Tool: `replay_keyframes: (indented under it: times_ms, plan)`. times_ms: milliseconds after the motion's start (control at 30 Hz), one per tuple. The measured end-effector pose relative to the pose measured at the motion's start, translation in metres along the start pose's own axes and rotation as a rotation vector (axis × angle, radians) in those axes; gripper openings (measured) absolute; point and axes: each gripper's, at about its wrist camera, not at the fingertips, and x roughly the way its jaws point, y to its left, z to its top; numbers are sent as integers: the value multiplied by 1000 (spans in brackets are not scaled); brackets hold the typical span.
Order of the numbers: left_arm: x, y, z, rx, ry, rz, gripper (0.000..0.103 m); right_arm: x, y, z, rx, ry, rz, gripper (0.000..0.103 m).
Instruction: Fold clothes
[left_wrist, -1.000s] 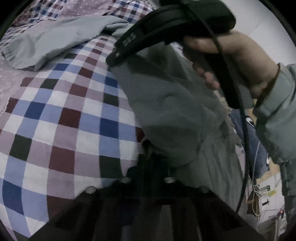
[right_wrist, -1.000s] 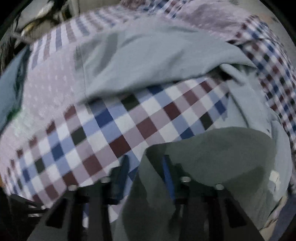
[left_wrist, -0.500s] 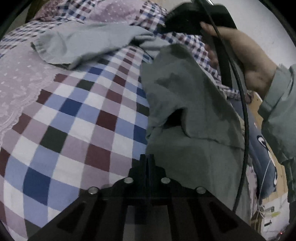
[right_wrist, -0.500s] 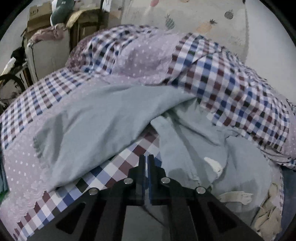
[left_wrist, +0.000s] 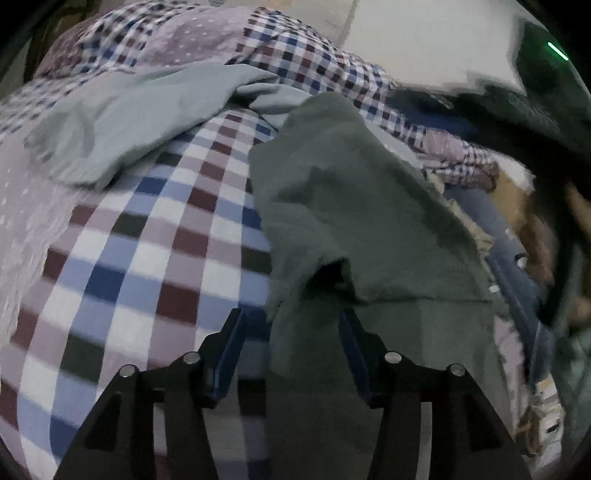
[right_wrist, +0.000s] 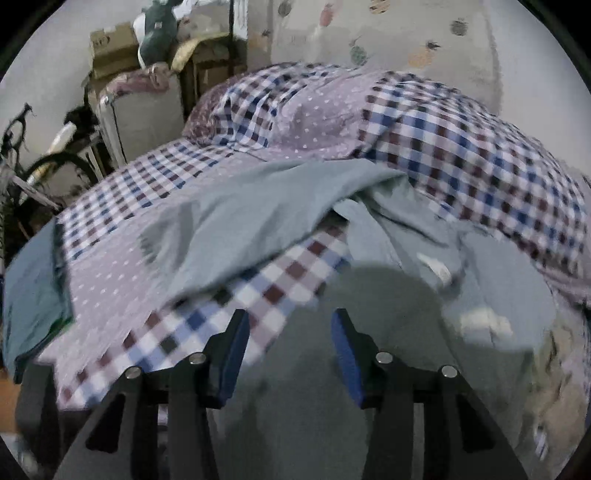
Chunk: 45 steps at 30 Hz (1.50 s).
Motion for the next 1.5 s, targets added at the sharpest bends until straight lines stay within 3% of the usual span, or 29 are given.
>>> replay_keyframes:
  times_ms: [67,133,233,400,533,733,933,1000,1067,1100,1133,1200,1367,1500]
  plan:
    - [5,-3,0,-1,-9,31,52,-17,-13,-23,9,8,-8,50]
    - [8,5,2,-40,-10,56,17,-35,-28,-46,18,15,-25,50]
    - [2,20,3,-139,-48,78,3,-74,-79,-79,127,-11,-107,49]
    - [-8,23,3,-148,-121,122,2,-149,-196,-148,507,-79,-209,50]
    - [-3,23,-3,-137,-95,159,2,-167,-242,-202,704,-67,-186,51]
    - [2,20,-1,-126,-92,178,2,-158,-228,-252,687,-28,-97,51]
    - [7,20,1,-122,-93,180,2,-142,-205,-247,613,-36,-35,50]
    - [6,20,0,-122,-93,178,2,-133,-203,-244,602,-3,-51,48]
    - [5,19,-1,-119,-93,174,2,-122,-202,-243,593,45,-80,40]
    - [4,19,-1,-119,-94,170,2,-119,-201,-243,585,55,-86,31]
    - [3,19,-1,-119,-95,166,2,-119,-198,-242,567,54,-93,15]
    - [2,19,-1,-119,-96,159,2,-124,-188,-238,518,31,-113,1]
    - [0,19,-1,-122,-98,146,2,-136,-169,-228,432,16,-178,0]
    - [0,18,-1,-125,-92,139,2,-139,-186,-236,504,46,-232,0]
